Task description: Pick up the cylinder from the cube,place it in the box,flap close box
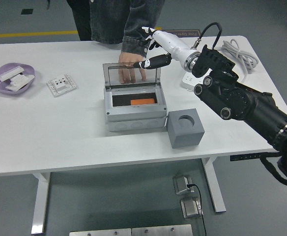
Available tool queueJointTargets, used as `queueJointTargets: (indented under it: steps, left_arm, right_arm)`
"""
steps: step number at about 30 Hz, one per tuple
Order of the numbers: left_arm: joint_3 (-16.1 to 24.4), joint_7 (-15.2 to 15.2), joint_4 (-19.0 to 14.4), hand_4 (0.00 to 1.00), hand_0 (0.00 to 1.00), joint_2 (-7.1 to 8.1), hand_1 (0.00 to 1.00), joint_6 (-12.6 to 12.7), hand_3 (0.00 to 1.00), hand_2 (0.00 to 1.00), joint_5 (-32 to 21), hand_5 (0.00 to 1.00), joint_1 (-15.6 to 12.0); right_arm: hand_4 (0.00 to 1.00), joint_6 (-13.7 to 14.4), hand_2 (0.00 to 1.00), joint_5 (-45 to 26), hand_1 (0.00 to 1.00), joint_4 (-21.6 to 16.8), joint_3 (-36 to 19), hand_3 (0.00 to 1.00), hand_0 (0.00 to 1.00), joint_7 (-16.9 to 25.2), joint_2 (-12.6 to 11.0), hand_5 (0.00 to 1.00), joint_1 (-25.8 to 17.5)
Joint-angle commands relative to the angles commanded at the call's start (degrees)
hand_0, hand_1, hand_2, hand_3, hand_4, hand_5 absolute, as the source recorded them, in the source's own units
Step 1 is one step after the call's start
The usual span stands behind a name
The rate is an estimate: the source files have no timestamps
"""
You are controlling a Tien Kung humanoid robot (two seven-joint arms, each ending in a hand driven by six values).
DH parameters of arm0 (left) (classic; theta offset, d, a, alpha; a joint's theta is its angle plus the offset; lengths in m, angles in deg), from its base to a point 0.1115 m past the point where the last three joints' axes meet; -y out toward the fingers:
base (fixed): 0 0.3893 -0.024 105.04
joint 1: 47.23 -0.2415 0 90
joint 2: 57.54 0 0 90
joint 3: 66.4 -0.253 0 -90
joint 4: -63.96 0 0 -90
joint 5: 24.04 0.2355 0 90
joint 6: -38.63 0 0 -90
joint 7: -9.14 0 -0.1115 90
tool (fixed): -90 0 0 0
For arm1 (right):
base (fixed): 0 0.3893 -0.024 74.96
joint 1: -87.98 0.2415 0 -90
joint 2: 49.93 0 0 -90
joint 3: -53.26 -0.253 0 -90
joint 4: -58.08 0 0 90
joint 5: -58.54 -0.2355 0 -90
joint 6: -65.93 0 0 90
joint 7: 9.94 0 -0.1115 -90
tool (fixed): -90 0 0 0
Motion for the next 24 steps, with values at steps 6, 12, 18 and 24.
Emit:
queueJointTargets:
  steps: [6,12,18,24]
  left_arm:
    - [-1.30,0.31,0.00,0.658,0.630,-0.15,0.644,0.01,0.618,0.605,-1.27,0.241,0.17]
    - [-1.64,0.40,0.00,0.659,0.630,-0.38,0.645,0.04,0.618,0.605,-1.59,0.241,0.09]
    - [-1.39,0.39,0.00,0.659,0.630,-0.57,0.644,0.08,0.619,0.605,-1.41,0.241,-0.06]
    - [-1.73,0.42,0.00,0.658,0.630,-0.79,0.644,0.06,0.618,0.605,-1.70,0.241,-0.09]
  right_arm:
    - [0.894,1.69,0.720,-1.32,0.627,1.03,2.19,0.934,0.703,0.80,0.67,0.470,-1.02]
    - [0.894,2.67,0.718,-1.18,0.627,-2.20,3.90,0.932,0.705,0.48,0.57,0.475,-1.80]
    - [0.888,3.15,0.720,-0.95,0.626,-6.25,5.56,0.940,0.710,0.20,-0.15,0.478,-2.70]
    - [0.886,3.43,0.718,-0.20,0.627,-8.53,6.86,0.936,0.709,0.14,-0.64,0.477,-3.49]
